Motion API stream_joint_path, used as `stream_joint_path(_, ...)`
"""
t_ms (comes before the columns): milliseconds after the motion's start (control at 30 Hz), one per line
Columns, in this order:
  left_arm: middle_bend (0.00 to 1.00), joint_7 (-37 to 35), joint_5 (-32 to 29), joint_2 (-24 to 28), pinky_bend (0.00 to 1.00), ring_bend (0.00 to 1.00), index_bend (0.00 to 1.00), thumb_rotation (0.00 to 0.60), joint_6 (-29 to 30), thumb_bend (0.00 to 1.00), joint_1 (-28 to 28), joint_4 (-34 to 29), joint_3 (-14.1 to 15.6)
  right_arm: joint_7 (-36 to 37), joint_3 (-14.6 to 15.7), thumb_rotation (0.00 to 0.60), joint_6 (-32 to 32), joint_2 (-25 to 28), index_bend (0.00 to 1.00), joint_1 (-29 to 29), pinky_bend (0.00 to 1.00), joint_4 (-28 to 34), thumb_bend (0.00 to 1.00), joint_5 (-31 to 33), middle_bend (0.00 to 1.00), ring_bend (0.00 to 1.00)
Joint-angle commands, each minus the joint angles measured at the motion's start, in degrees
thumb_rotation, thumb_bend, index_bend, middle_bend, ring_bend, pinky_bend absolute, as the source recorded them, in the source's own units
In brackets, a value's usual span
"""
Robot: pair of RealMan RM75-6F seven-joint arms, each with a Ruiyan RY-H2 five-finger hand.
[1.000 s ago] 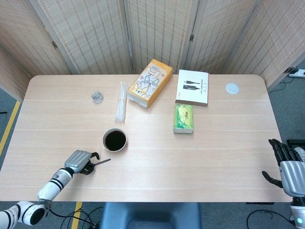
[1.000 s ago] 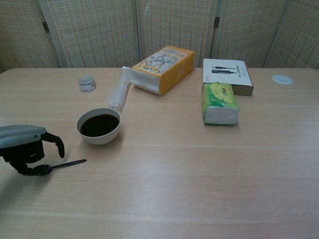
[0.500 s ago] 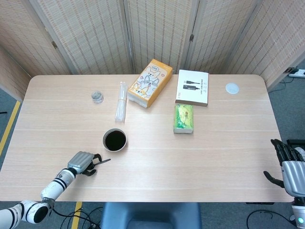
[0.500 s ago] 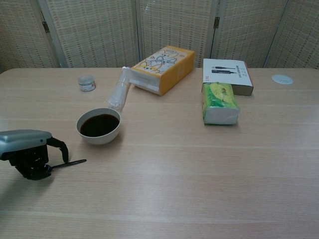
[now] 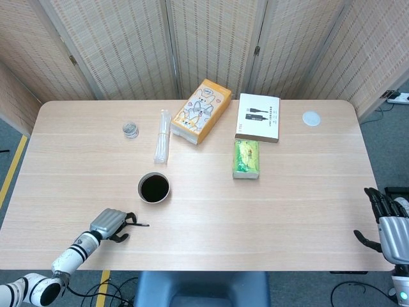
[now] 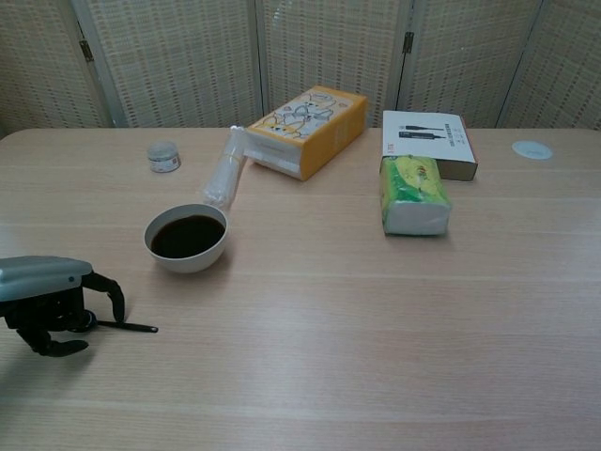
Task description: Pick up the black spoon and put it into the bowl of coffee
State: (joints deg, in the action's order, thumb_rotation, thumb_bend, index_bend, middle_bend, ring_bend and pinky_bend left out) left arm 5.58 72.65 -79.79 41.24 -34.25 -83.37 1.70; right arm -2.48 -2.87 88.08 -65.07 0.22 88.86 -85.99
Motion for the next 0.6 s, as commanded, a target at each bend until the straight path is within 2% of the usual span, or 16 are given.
stream_joint_path(33,0.94,0.2,0.7,0.5,0.98,0.91,0.36,0.600,1.3,0.43,0.5,-1.0,0.3,0.1,0.0,0.600,0.1,0.0,0.08,0.0,0.22,-0.1,0.09,0.0,0.11,0.16)
stream_joint_path(167,0.94,-0.4,3.2,0.0,0.98,0.91,0.36,0.600,6.6,0.43,2.0,-1.2,-0.3,0.2,0.0,0.600,0.1,0.0,0.08,0.0,0.22,-0.1,0.09,-0.2,0.11,0.16)
stream_joint_path(333,0.94,-1.6,7.5,-2.8,0.97,0.91,0.40,0.600,13.0,0.43,3.6,1.4,-0.6,0.2,0.1,0.600,0.0,-0.1,0.08,0.1,0.22,-0.1,0.09,-0.5,0.11,0.16)
stream_joint_path(600,0.94,4.4,5.9,-5.7,0.98,0.92,0.45,0.600,13.4,0.42,3.9,2.0,-0.7,0.6,0.1,0.600,0.5,0.2,0.08,-0.4,0.22,0.0,0.09,-0.5,0.11,0.17)
